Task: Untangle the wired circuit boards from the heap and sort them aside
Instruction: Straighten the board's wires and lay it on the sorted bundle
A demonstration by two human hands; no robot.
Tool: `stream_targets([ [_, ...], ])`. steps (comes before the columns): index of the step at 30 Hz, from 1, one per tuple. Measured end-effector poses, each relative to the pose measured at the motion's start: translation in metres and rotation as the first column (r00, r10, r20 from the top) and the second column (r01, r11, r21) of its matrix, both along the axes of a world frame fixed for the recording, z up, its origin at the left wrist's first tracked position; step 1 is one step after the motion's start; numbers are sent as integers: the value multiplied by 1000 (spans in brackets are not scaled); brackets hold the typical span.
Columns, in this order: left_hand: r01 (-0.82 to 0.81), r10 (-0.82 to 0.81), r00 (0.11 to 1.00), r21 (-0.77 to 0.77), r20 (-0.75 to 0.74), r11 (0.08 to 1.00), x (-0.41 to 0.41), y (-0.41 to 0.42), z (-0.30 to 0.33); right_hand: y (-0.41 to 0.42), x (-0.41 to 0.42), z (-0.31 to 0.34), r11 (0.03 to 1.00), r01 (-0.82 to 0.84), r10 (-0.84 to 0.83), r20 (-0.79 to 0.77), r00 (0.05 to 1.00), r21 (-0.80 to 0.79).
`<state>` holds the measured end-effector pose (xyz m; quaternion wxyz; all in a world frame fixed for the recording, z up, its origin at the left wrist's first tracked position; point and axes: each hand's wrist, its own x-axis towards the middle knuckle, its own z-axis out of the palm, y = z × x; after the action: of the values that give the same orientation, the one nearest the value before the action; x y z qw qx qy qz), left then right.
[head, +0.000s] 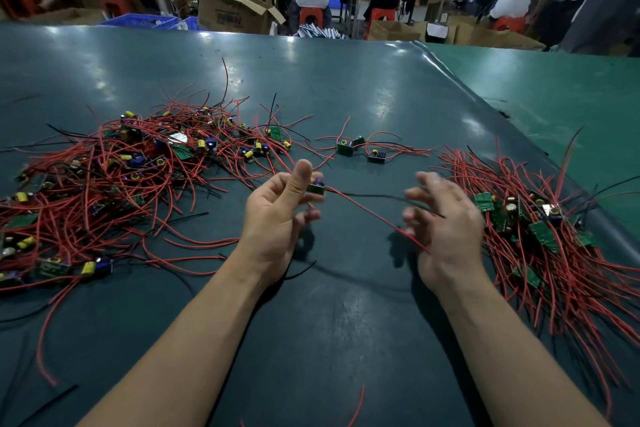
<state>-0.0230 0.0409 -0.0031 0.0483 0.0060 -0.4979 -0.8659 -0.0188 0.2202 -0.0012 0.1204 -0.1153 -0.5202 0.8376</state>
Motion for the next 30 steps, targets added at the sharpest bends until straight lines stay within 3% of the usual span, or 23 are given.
stream_targets([
  [3,31,-30,999,37,-20,999,1,-2,2,-5,9,3,877,-476,477,2,879,-67],
  [7,150,-148,989,-94,28,984,8,1,1,-16,14,1,801,-594,591,58,805,78],
  [10,272,-277,961,-295,24,916,14,7,-4,-19,14,-2,806,-578,574,75,816,128],
  [13,309,-324,946,-394,29,866,17,9,-5,-17,14,-4,836,-529,526,67,848,144],
  [19,271,-314,949,-452,-22,850,19,12,-1,-20,11,-3,906,-411,407,54,912,104],
  [23,252,-314,948,-468,-57,847,19,12,-1,-15,1,-4,980,-192,192,13,981,49],
  [30,280,-351,934,-469,-68,837,20,11,-2,-4,-9,-7,998,3,-3,1,1000,-67],
])
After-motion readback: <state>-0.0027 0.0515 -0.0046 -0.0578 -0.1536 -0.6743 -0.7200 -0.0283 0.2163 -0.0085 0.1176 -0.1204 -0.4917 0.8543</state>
